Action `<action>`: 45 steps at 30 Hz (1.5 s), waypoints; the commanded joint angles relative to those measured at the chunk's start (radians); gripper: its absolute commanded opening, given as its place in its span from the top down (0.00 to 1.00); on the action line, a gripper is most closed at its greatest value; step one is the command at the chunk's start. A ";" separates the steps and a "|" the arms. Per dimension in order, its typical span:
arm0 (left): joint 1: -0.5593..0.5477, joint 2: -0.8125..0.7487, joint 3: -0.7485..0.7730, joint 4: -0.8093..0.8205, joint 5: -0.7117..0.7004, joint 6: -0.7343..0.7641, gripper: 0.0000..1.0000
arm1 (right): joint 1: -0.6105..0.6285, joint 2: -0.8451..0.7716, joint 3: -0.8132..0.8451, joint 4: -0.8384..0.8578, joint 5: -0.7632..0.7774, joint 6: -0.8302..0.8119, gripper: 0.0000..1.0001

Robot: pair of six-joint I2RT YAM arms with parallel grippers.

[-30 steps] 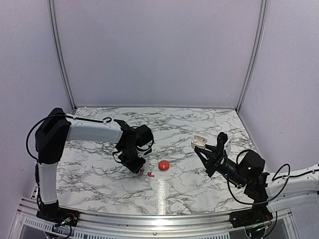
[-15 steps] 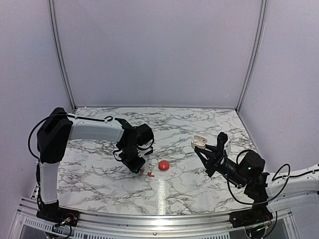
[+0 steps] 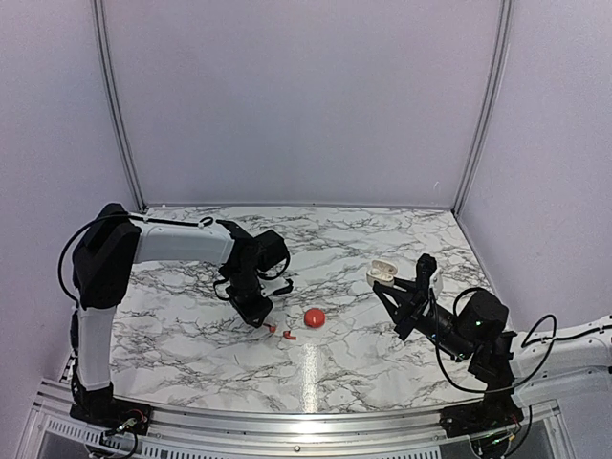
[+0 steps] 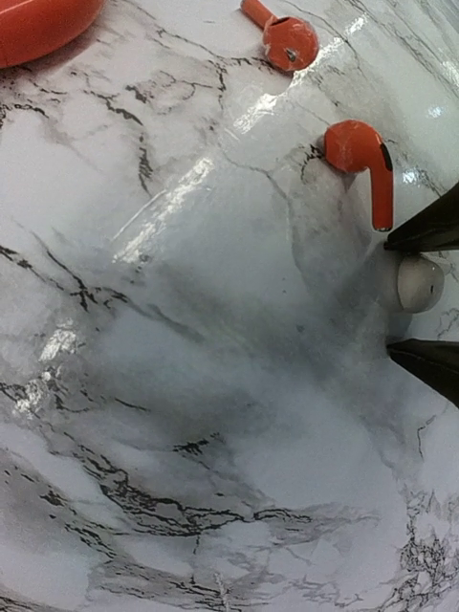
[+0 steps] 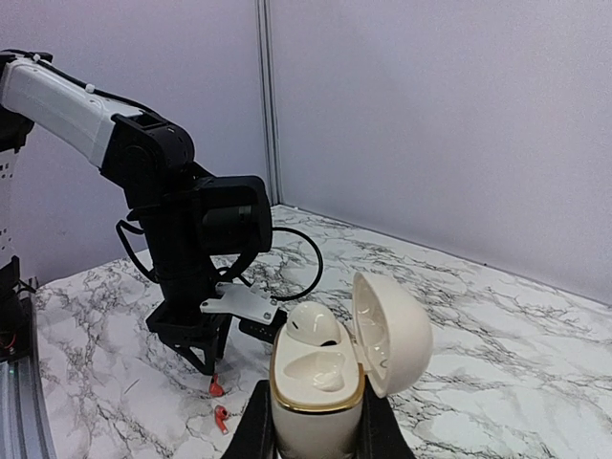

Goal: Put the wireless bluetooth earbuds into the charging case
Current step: Pick up the right earbud from the center of the board, then insert the right earbud into the right side groove of the charging case.

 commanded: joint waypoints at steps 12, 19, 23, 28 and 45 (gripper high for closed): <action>0.014 0.081 0.007 -0.080 -0.019 0.006 0.70 | -0.008 -0.005 0.012 0.003 0.010 0.004 1.00; 0.012 0.068 -0.001 -0.083 -0.019 -0.016 0.79 | -0.009 -0.010 0.012 0.001 0.010 0.002 1.00; 0.012 0.047 -0.002 -0.080 -0.019 -0.035 0.82 | -0.008 -0.008 0.013 0.000 0.009 0.004 1.00; 0.013 -0.009 -0.037 -0.026 -0.047 -0.059 0.86 | -0.009 0.016 0.013 0.019 0.007 0.005 1.00; 0.017 -0.425 -0.279 0.465 -0.012 -0.170 0.88 | -0.009 0.437 0.052 0.464 -0.111 -0.053 1.00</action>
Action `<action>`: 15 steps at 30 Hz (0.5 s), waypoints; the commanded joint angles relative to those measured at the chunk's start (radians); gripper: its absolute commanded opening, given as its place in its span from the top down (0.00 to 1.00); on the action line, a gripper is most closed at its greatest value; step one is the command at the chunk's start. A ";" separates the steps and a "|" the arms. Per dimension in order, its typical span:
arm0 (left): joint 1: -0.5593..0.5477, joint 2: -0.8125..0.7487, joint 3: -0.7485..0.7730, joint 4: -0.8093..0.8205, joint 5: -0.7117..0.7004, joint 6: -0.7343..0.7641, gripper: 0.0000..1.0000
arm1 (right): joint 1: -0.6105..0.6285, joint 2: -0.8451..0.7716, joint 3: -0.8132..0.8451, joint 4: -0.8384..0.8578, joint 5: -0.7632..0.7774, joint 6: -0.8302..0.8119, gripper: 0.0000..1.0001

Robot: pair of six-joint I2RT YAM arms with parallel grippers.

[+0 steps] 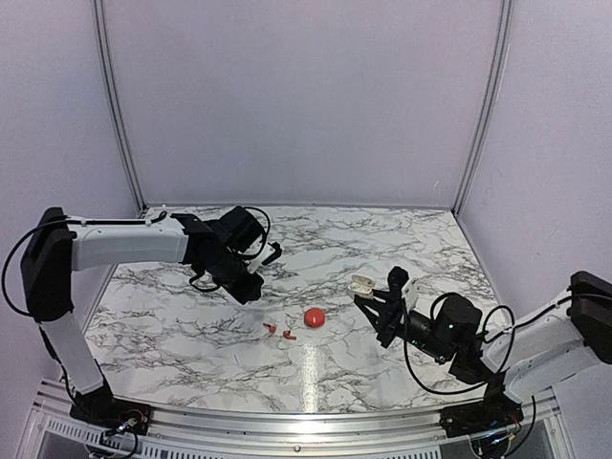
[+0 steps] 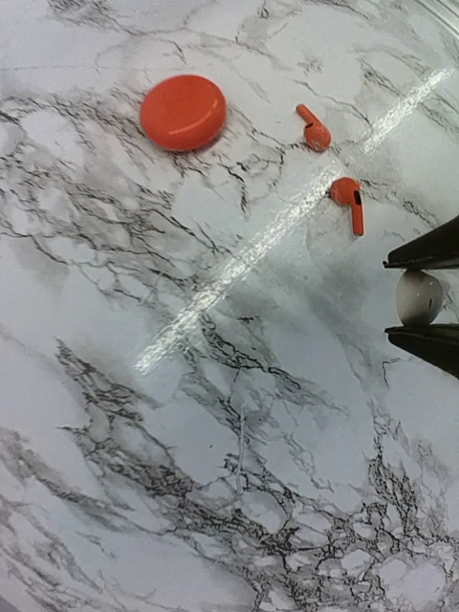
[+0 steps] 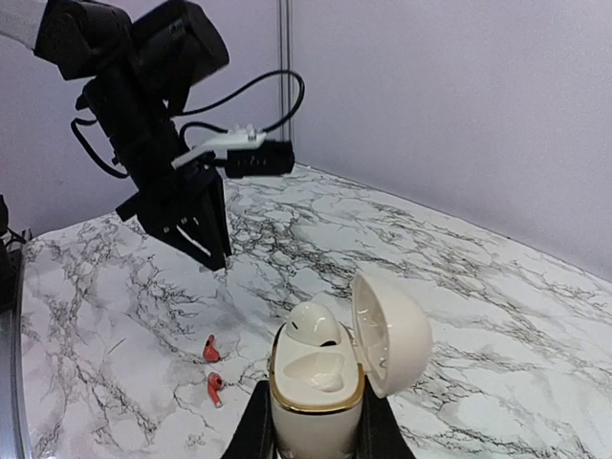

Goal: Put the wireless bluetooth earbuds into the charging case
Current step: Insert the right earbud into the right side groove of the charging case.

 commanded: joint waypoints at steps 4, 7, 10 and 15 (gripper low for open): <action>-0.021 -0.328 -0.225 0.448 0.064 -0.071 0.88 | -0.006 0.220 0.080 0.349 -0.134 -0.026 1.00; -0.039 -0.422 -0.305 0.562 0.060 -0.086 0.87 | -0.006 0.287 0.116 0.387 -0.167 -0.058 1.00; -0.073 -0.482 -0.356 0.678 0.036 -0.080 0.87 | -0.005 0.338 0.160 0.398 -0.192 -0.066 1.00; -0.139 -0.527 -0.379 0.779 0.002 -0.071 0.87 | -0.002 0.384 0.223 0.407 -0.206 -0.057 1.00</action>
